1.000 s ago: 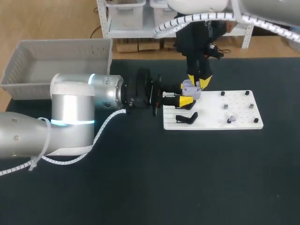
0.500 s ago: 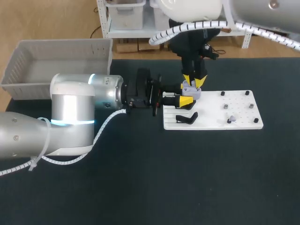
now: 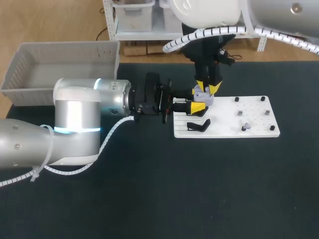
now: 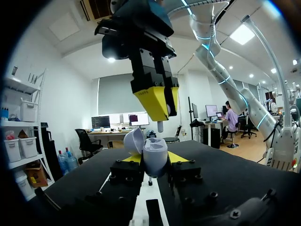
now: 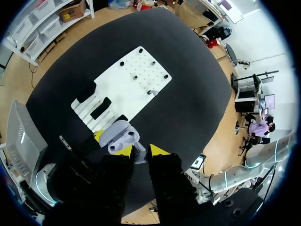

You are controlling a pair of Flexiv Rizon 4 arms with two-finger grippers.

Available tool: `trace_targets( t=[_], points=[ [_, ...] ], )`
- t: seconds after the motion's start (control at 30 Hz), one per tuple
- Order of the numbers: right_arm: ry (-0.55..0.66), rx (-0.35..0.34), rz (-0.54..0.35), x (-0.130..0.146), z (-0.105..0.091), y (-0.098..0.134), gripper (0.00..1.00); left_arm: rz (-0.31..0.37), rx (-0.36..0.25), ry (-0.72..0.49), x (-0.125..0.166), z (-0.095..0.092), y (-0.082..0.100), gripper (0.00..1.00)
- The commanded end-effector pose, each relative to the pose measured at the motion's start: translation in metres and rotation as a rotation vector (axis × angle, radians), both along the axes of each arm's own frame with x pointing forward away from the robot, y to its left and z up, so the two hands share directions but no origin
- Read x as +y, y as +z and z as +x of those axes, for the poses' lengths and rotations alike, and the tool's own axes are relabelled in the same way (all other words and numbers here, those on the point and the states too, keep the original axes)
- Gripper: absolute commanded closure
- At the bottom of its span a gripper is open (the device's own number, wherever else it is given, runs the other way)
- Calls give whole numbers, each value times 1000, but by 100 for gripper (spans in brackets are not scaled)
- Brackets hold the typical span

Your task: Pick up each earbud case from the left stands, insert the matching earbuds, close the lid, and place the case in the box.

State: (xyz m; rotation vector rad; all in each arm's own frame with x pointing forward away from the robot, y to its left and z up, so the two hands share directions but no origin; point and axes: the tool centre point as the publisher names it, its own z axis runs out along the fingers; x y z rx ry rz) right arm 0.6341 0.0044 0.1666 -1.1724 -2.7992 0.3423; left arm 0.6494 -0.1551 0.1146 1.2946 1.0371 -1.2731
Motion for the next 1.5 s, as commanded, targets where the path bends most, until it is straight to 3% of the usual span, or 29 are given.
trace_targets(
  t=[0.03,1.5],
  points=[
    [-3,4,2,0,2,-1,100,-2,-2,6,0,-2,0,100],
    [-37,42,2,-6,17,-19,100,-2,-2,6,0,-2,0,100]
  ],
)
